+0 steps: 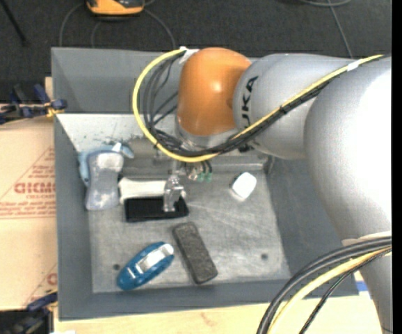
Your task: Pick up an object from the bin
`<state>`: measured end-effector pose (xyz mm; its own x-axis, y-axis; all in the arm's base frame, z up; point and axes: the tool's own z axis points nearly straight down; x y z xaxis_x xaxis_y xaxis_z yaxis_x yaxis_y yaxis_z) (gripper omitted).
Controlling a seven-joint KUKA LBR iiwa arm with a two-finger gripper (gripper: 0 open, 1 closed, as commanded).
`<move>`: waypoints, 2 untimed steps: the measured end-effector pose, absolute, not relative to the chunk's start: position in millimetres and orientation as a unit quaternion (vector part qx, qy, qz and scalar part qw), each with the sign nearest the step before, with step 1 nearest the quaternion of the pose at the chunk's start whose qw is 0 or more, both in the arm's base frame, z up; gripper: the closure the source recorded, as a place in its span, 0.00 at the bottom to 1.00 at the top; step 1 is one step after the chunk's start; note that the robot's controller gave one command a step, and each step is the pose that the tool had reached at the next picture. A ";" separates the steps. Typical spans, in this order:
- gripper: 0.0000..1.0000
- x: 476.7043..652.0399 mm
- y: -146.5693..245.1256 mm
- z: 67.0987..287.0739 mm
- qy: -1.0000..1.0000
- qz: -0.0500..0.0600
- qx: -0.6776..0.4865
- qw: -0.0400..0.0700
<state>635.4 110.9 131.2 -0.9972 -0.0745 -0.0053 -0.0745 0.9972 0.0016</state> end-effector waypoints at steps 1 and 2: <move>0.00 624.3 119.1 77.2 0.998 0.000 -0.071 0.003; 1.00 627.3 120.2 66.7 0.997 0.002 -0.082 0.011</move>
Offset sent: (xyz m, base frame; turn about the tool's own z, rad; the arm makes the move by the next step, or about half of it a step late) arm -0.0154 0.0033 -0.0612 -0.1125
